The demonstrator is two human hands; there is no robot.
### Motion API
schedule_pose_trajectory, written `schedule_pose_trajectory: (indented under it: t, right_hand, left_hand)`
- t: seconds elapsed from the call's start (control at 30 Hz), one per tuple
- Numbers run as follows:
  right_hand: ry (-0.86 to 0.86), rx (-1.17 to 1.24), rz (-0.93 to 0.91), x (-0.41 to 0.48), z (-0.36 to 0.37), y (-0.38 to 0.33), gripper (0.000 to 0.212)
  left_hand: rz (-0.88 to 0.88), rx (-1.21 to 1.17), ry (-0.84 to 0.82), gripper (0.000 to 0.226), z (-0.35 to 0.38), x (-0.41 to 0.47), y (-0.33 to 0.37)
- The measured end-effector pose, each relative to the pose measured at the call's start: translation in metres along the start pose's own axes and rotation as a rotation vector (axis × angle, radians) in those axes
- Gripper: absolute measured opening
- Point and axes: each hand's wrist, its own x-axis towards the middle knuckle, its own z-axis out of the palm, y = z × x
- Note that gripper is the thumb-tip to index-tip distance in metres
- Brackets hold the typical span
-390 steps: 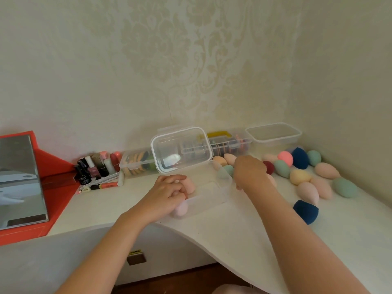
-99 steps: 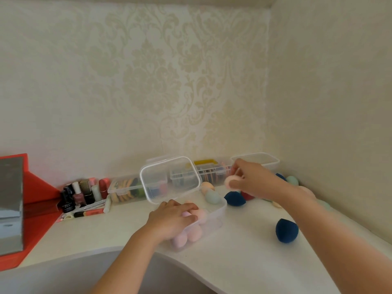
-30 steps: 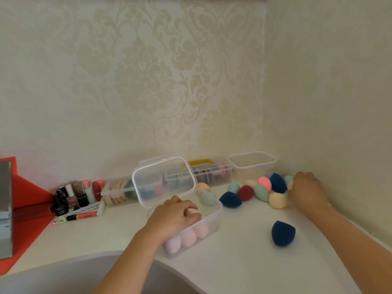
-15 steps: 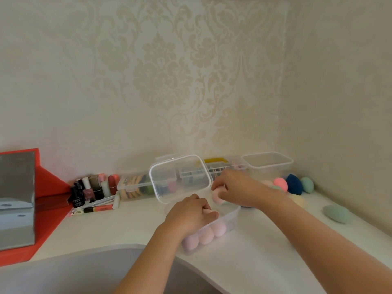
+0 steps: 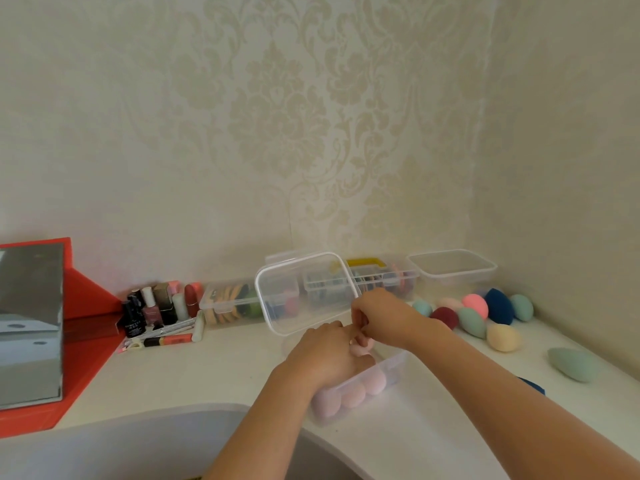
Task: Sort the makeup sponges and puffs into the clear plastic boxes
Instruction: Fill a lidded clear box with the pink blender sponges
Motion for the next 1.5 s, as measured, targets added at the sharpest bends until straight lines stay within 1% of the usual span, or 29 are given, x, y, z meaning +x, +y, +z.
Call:
schedule_pose_trajectory:
  t: [0.07, 0.1, 0.27, 0.33, 0.37, 0.4, 0.47, 0.5, 0.53, 0.6, 0.67, 0.73, 0.83, 0.9, 0.97, 1.07, 1.17, 1.23, 1.3, 1.37, 1.4, 1.43, 1.47, 1.5]
  right_hand:
    - [-0.042, 0.025, -0.027, 0.001, -0.006, 0.003, 0.011]
    - [-0.057, 0.038, -0.037, 0.002, -0.008, 0.005, 0.009]
    - [-0.028, 0.125, -0.067, 0.007, -0.012, 0.01, 0.025]
    - [0.015, 0.248, -0.047, 0.007, -0.016, 0.016, 0.023]
    - [0.071, 0.342, -0.014, 0.006, -0.019, 0.022, 0.019]
    - [0.179, 0.396, 0.044, 0.005, -0.021, 0.03, 0.017]
    - [0.428, 0.329, 0.237, 0.006, -0.02, 0.054, 0.02]
    - [0.482, 0.255, 0.344, 0.004, -0.019, 0.068, 0.02]
    - [0.468, 0.172, 0.447, 0.0, -0.017, 0.08, 0.019]
    - [0.332, 0.03, 0.595, -0.005, -0.009, 0.101, 0.018]
    - [0.228, -0.035, 0.671, -0.007, 0.002, 0.113, 0.018]
    - [0.199, -0.044, 0.694, -0.007, 0.007, 0.117, 0.021]
    - [0.211, -0.046, 0.694, -0.005, 0.011, 0.121, 0.03]
    - [0.153, -0.092, 0.683, -0.004, 0.014, 0.126, 0.027]
    - [0.118, -0.082, 0.68, -0.004, 0.017, 0.13, 0.028]
    - [0.2, 0.06, 0.69, -0.006, 0.016, 0.131, 0.032]
    - [0.224, 0.142, 0.654, -0.007, 0.015, 0.131, 0.045]
    - [0.28, 0.24, 0.648, -0.009, 0.014, 0.131, 0.046]
    - [0.386, 0.34, 0.62, -0.011, 0.012, 0.132, 0.041]
    - [0.498, 0.468, 0.52, -0.014, 0.006, 0.129, 0.038]
    - [0.537, 0.571, 0.446, -0.017, 0.0, 0.124, 0.036]
    - [0.541, 0.693, 0.374, -0.019, -0.005, 0.118, 0.033]
    - [0.503, 0.811, 0.303, -0.022, -0.012, 0.11, 0.03]
    - [0.429, 0.904, 0.234, -0.025, -0.019, 0.102, 0.027]
  left_hand:
    - [-0.001, 0.007, 0.005, 0.031, 0.001, 0.0, 0.0]
    - [-0.006, 0.001, 0.006, 0.031, 0.001, 0.0, -0.001]
    - [-0.006, 0.01, -0.005, 0.034, 0.004, 0.001, -0.002]
    - [-0.01, -0.004, 0.007, 0.037, 0.004, 0.001, -0.003]
    - [-0.013, -0.012, 0.019, 0.038, 0.004, 0.001, -0.003]
    - [-0.01, -0.013, 0.026, 0.037, 0.003, 0.001, -0.003]
    - [0.006, -0.003, 0.025, 0.034, 0.004, 0.002, -0.003]
    - [0.008, -0.004, 0.022, 0.034, 0.004, 0.002, -0.004]
    - [0.009, -0.006, 0.021, 0.034, 0.005, 0.002, -0.004]
    - [0.01, -0.001, 0.025, 0.034, 0.006, 0.002, -0.004]
    - [0.018, 0.012, 0.03, 0.033, 0.006, 0.002, -0.004]
    - [0.04, 0.023, 0.032, 0.032, 0.006, 0.002, -0.003]
    - [0.062, 0.035, 0.032, 0.031, 0.005, 0.001, -0.001]
    - [0.06, 0.044, 0.039, 0.032, 0.005, 0.001, -0.001]
    - [0.058, 0.045, 0.041, 0.033, 0.004, 0.002, -0.002]
    - [0.055, 0.037, 0.038, 0.033, 0.004, 0.002, -0.002]
    - [0.047, 0.037, 0.03, 0.032, 0.005, 0.002, -0.002]
    - [0.043, 0.036, 0.024, 0.031, 0.005, 0.002, -0.001]
    - [0.042, 0.029, 0.024, 0.03, 0.005, 0.001, -0.001]
    - [0.041, 0.025, 0.023, 0.029, 0.005, 0.001, -0.002]
    - [0.04, 0.025, 0.022, 0.029, 0.005, 0.001, -0.002]
    - [0.04, 0.024, 0.021, 0.029, 0.006, 0.001, -0.002]
    - [0.042, 0.023, 0.024, 0.028, 0.006, 0.001, -0.002]
    - [0.044, 0.021, 0.03, 0.028, 0.006, 0.001, -0.001]
